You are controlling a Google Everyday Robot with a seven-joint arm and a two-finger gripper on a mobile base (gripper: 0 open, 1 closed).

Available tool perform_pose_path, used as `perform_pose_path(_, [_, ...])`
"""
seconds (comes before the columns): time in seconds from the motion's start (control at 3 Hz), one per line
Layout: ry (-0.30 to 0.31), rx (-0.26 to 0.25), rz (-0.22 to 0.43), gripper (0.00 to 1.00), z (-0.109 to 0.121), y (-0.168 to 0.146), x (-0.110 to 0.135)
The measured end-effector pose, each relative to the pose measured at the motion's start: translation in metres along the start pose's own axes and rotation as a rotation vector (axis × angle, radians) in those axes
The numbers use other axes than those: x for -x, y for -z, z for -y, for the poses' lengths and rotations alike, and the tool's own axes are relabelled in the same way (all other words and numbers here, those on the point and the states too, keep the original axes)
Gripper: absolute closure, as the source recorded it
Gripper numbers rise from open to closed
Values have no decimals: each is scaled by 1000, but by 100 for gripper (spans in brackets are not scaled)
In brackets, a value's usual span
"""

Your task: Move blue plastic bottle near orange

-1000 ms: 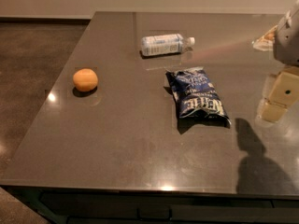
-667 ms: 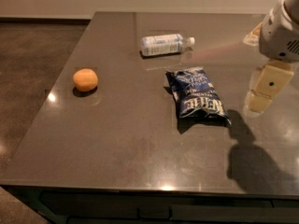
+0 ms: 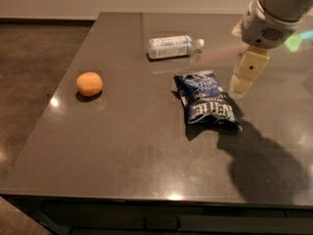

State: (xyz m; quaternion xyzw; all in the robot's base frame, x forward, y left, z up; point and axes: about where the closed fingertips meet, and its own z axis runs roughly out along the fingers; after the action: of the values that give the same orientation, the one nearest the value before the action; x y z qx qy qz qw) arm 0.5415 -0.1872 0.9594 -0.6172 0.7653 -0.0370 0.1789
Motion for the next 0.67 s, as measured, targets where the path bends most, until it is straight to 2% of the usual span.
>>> perform_pose_path(0.67, [15,32,54,0,72,-42,29])
